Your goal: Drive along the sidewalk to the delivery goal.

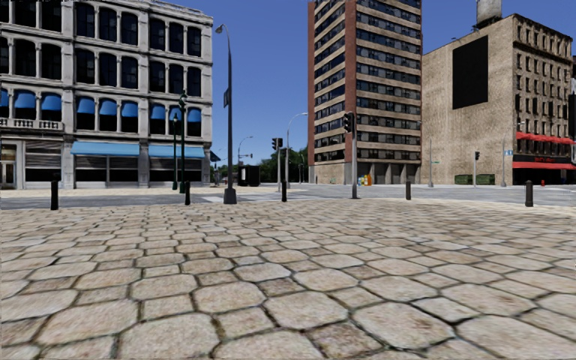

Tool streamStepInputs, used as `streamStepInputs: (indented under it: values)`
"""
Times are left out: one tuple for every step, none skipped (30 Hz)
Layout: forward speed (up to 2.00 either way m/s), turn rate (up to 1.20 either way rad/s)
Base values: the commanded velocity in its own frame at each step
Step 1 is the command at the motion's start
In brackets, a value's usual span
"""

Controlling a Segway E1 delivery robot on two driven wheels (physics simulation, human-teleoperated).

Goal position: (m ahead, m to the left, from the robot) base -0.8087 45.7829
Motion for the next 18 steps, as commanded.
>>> streamStepInputs:
  values:
    - [1.98,0.0]
    - [1.98,0.0]
    - [1.98,0.0]
    - [1.98,0.0]
    - [1.98,0.0]
    - [1.98,0.0]
    - [1.98,0.0]
    - [1.98,0.0]
    - [1.98,0.0]
    - [1.98,0.0]
    - [1.98,0.0]
    - [1.98,0.0]
    - [1.98,0.0]
    - [1.98,0.0]
    - [1.98,0.0]
    - [1.98,0.0]
    - [1.98,0.0]
    - [1.98,0.0]
